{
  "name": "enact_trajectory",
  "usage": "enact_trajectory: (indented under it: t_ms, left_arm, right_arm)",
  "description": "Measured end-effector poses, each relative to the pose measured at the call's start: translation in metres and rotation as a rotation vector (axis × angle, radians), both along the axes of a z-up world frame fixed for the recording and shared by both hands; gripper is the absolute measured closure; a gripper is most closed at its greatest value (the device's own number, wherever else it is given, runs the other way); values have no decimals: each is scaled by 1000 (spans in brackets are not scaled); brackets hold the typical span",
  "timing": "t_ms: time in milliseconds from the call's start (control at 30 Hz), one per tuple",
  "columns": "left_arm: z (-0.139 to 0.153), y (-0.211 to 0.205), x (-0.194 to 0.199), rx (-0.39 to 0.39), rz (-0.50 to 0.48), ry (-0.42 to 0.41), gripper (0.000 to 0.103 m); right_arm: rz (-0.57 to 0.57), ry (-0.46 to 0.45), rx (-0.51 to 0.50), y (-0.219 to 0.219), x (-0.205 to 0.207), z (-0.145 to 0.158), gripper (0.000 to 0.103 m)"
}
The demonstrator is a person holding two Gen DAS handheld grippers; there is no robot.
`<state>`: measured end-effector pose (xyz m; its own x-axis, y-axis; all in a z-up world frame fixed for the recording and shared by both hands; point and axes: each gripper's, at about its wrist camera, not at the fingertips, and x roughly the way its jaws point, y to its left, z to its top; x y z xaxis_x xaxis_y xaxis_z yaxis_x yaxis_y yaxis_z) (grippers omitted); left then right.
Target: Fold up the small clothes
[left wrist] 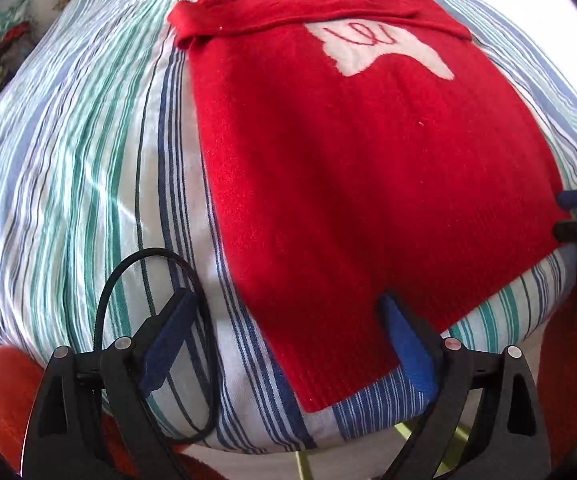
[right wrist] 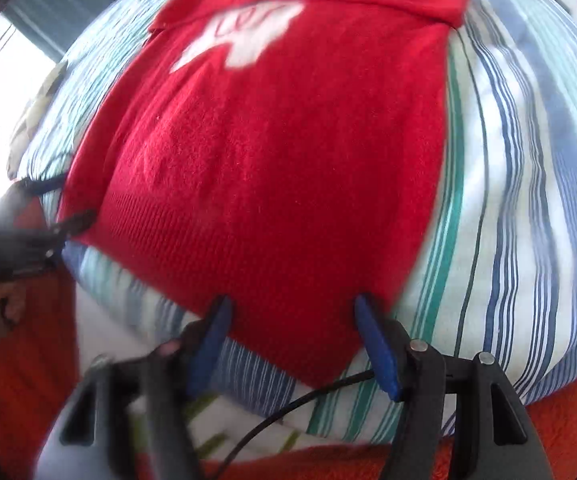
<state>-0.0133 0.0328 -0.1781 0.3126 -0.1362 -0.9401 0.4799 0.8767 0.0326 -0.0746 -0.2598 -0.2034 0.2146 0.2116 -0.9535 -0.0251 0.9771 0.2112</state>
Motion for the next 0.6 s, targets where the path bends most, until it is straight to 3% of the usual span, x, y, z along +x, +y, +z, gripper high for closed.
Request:
enact_trajectory:
  t_ms: [300, 367, 433, 500, 600]
  left_arm:
    - [0, -2, 0, 8, 3, -20, 7]
    - [8, 3, 3, -21, 15, -29, 8]
    - [32, 16, 9, -122, 54, -78, 10]
    - [54, 34, 28, -205, 116, -143, 6]
    - [67, 62, 81, -241, 226, -211, 5]
  right_arm:
    - [-48, -63, -21, 2, -21, 3, 39]
    - [-70, -103, -13, 1, -25, 8, 39]
    - [-93, -200, -27, -3, -35, 26, 39]
    - [-133, -319, -55, -9, -45, 48, 39]
    - [-236, -474, -74, -29, -60, 71, 36]
